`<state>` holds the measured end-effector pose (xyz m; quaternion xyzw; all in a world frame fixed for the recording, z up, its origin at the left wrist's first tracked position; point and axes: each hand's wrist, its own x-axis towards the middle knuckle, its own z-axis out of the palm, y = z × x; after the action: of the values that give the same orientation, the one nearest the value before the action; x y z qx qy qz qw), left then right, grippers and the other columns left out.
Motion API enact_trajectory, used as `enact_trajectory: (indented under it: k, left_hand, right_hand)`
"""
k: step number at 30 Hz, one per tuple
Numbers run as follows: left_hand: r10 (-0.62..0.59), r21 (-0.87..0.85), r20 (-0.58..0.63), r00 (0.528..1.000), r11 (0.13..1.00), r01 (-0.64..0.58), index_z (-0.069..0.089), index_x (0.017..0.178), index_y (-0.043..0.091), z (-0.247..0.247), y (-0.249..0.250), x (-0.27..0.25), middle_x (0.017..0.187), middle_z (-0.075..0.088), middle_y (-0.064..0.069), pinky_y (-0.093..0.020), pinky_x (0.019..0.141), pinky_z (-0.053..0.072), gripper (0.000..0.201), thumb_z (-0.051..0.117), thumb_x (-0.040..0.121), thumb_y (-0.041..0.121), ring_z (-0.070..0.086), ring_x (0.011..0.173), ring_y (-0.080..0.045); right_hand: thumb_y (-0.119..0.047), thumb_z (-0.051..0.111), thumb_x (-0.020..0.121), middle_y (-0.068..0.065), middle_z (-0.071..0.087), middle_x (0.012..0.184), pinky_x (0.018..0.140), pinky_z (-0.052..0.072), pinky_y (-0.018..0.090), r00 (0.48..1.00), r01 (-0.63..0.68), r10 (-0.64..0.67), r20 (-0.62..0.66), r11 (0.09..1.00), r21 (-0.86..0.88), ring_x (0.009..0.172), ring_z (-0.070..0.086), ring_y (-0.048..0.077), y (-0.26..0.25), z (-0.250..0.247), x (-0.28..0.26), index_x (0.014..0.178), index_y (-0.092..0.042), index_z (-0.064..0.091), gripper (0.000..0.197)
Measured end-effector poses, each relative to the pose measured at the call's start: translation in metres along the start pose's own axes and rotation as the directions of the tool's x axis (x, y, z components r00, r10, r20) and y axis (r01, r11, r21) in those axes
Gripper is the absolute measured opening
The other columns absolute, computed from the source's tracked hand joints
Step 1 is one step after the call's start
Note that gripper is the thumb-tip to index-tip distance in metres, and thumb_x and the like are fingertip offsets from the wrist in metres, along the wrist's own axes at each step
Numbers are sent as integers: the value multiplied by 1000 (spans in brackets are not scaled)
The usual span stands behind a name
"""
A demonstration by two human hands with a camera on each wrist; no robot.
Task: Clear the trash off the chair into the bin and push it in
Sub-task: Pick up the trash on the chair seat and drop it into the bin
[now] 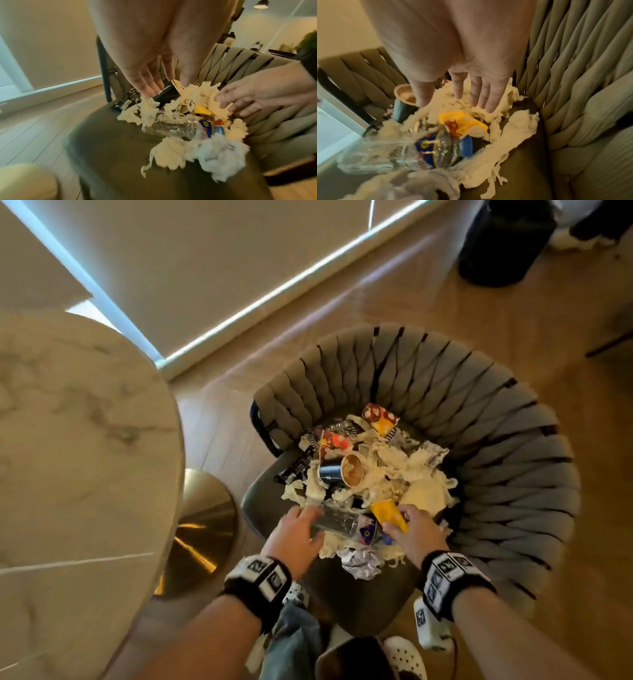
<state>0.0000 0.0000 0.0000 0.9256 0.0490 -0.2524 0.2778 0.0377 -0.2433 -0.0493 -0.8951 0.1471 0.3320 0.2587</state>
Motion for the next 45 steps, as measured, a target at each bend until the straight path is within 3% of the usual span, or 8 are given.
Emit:
enact_trajectory:
  k: [4, 10, 19, 23, 28, 34, 40, 45]
  left_hand:
    - [66, 45, -125, 990, 997, -61, 29, 151, 25, 8, 3, 96, 147, 42, -4, -40, 110, 40, 77, 72, 88, 35, 41, 134, -26]
    - [219, 189, -104, 970, 962, -197, 25, 153, 26, 36, 6, 173, 148, 42, -5, -51, 110, 40, 97, 80, 76, 46, 36, 136, -29]
    - [303, -27, -346, 888, 943, -332, 44, 145, 20, 25, -2, 83, 139, 50, -2, -26, 107, 35, 82, 71, 80, 63, 44, 128, -18]
    - [281, -228, -312, 908, 905, -358, 47, 142, 22, 60, -5, -33, 133, 52, 6, -29, 106, 42, 80, 73, 77, 60, 47, 125, -10]
    - [92, -337, -61, 994, 935, -107, 41, 142, 40, 176, -45, -159, 132, 47, 23, -29, 104, 47, 82, 71, 72, 71, 48, 125, -2]
    - [-128, -307, 197, 972, 933, 185, 41, 140, 37, 316, -97, -191, 134, 45, 19, -18, 101, 39, 80, 75, 73, 63, 47, 122, -1]
    - [-212, -314, 200, 957, 911, 268, 32, 151, 29, 380, -115, -176, 150, 40, 6, -17, 102, 35, 86, 75, 80, 51, 44, 134, -10]
    - [-87, -412, -69, 994, 910, 51, 45, 139, 39, 295, -83, -160, 135, 46, 16, -18, 93, 47, 52, 64, 91, 47, 52, 115, -1]
  right_hand:
    - [-69, 66, 78, 13, 45, 141, 107, 42, 48, 999, -24, 21, -43, 995, -93, 133, 42, 34, 3, 31, 38, 147, -21, 37, 89]
    - [-37, 56, 97, 11, 61, 120, 85, 54, 43, 951, 73, -121, -285, 982, -172, 110, 60, 33, 11, 47, 46, 136, -12, 53, 46]
    - [-22, 55, 99, -4, 66, 105, 72, 44, 27, 884, 150, -92, -458, 984, 93, 88, 63, 14, 20, 25, -47, 125, -22, 61, 26]
    - [-30, 55, 97, -19, 65, 92, 65, 44, 19, 943, 121, -27, -332, 956, 266, 83, 61, -3, 57, 64, -137, 112, -41, 59, 19]
    - [-34, 55, 97, -15, 68, 96, 82, 54, 35, 984, -176, 178, 16, 951, 255, 88, 64, 9, 158, 169, -197, 108, -39, 60, 13]
    - [-35, 49, 100, -4, 69, 83, 74, 54, 37, 954, -256, 226, 197, 956, 145, 78, 65, 19, 245, 271, -176, 94, -34, 57, 10]
    - [-48, 62, 93, 0, 64, 130, 95, 48, 33, 920, -342, 247, 304, 883, 320, 116, 61, 20, 275, 299, -149, 137, -25, 54, 50]
    - [-50, 65, 91, -5, 57, 135, 104, 48, 40, 968, -193, 93, 234, 872, 451, 123, 57, 15, 232, 231, -164, 141, -31, 47, 56]
